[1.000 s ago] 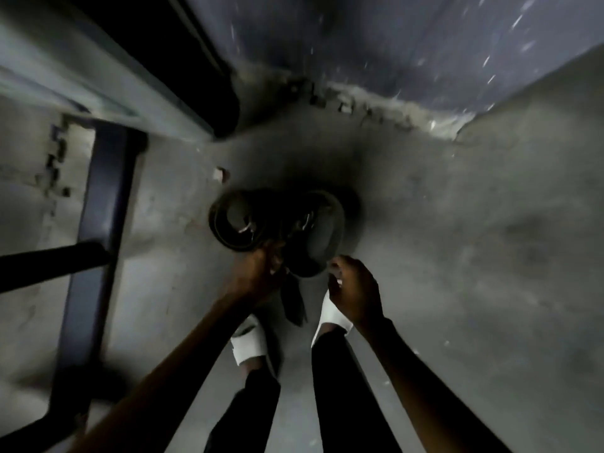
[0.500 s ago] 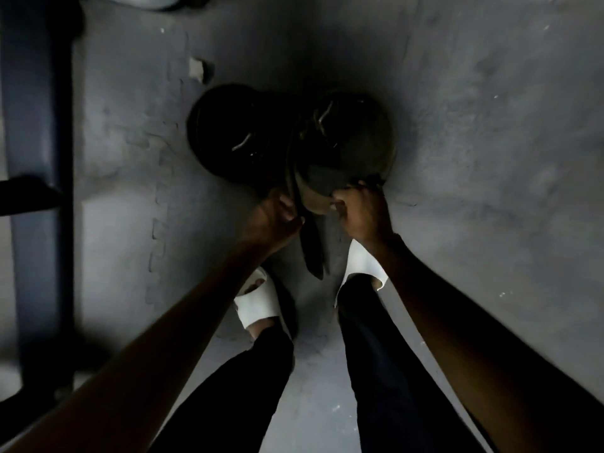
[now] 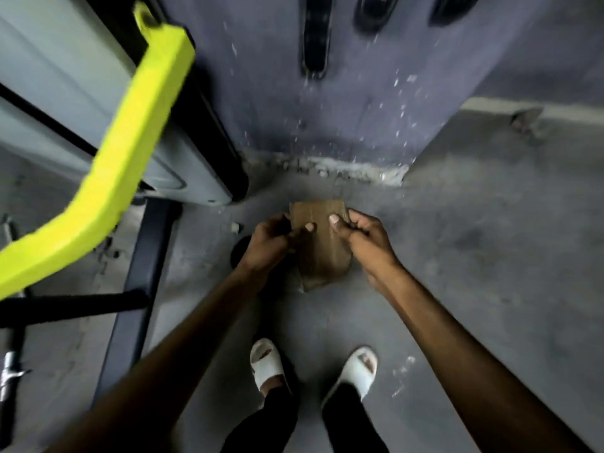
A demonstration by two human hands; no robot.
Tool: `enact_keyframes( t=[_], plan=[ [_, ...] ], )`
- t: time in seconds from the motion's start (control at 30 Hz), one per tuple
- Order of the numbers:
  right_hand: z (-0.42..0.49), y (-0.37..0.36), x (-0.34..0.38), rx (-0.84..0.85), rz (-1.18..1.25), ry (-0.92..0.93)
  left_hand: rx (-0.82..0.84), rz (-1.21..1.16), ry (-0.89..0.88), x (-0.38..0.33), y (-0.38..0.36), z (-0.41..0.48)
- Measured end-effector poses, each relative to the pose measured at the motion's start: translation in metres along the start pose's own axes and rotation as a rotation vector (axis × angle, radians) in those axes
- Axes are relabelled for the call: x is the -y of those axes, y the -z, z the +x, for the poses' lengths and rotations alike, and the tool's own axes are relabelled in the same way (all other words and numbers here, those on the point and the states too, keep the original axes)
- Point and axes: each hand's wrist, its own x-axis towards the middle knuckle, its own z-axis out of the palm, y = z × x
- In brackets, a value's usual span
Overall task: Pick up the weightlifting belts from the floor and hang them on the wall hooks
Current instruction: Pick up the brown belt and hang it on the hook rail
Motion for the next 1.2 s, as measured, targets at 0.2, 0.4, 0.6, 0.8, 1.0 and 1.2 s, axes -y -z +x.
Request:
enact_keyframes(
  t=[0.2, 0.4, 0.6, 0.8, 1.0, 1.2],
  plan=[
    [-0.109, 0.029, 0.162, 0.095, 0.119, 0.141, -0.006, -0.126, -0.247, -0.151, -0.023, -0.113],
    [-0.237, 0.064, 0.295, 0.241, 0.042, 0.384, -0.031, -0.105, -0.461, -0.294, -0.036, -0.238],
    [-0.34, 0.076, 0.415, 0.231, 0.128, 0.585, -0.069, -0.115, -0.627, -0.41, -0.053, -0.358],
    [-0.44, 0.076, 0.526, 0.227, 0.248, 0.748, -0.05, -0.047, -0.851, -0.469, -0.069, -0.46],
    [-0.525, 0.08, 0.61, 0.128, 0.271, 0.906, -0.051, 0.054, -0.96, -0.448, -0.087, -0.503],
    [-0.581, 0.08, 0.648, 0.087, 0.286, 1.02, 0.084, 0.331, -0.895, -0.413, -0.077, -0.513]
  ],
)
